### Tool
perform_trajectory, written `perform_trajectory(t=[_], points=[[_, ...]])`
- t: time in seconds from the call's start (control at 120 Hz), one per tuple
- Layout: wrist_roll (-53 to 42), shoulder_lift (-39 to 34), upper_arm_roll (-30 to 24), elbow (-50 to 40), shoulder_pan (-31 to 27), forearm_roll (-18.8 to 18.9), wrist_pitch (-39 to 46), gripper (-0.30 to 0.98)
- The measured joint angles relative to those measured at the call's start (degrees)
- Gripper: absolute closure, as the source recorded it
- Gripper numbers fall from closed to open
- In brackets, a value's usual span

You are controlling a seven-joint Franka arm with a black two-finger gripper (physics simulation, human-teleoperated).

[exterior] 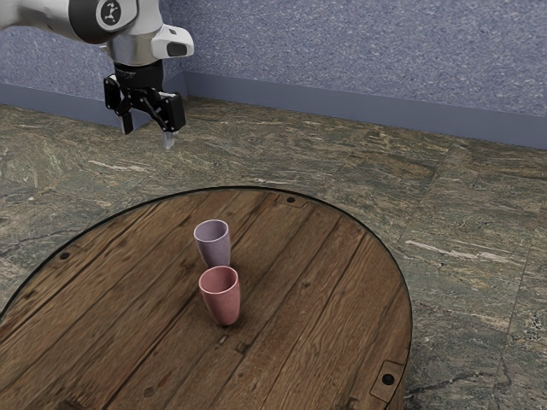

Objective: Place the right cup onto the left cup

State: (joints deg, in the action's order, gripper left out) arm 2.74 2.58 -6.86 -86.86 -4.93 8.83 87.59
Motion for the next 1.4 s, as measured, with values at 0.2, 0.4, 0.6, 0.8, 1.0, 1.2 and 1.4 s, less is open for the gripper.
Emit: perform_trajectory(t=[0.2,0.4,0.6,0.8,1.0,1.2,1.4], points=[[1.77,0.82,-3.06,-0.29,-2.17,0.15,0.47,0.0],[7.61,1.39,-11.43,-3.66,-0.65,1.02,2.24,0.0],[15.22,0.78,-15.89,-12.42,1.88,1.21,7.51,0.0],[21.3,-2.15,-15.58,-22.26,-0.01,-1.78,14.82,0.0],[25.67,-2.01,-15.42,-31.27,-2.01,-2.94,24.79,0.0],[29.31,-0.33,-18.13,-34.38,-5.36,-3.03,32.94,0.0],[32.09,4.04,-18.61,-34.18,0.11,-1.7,37.7,0.0]])
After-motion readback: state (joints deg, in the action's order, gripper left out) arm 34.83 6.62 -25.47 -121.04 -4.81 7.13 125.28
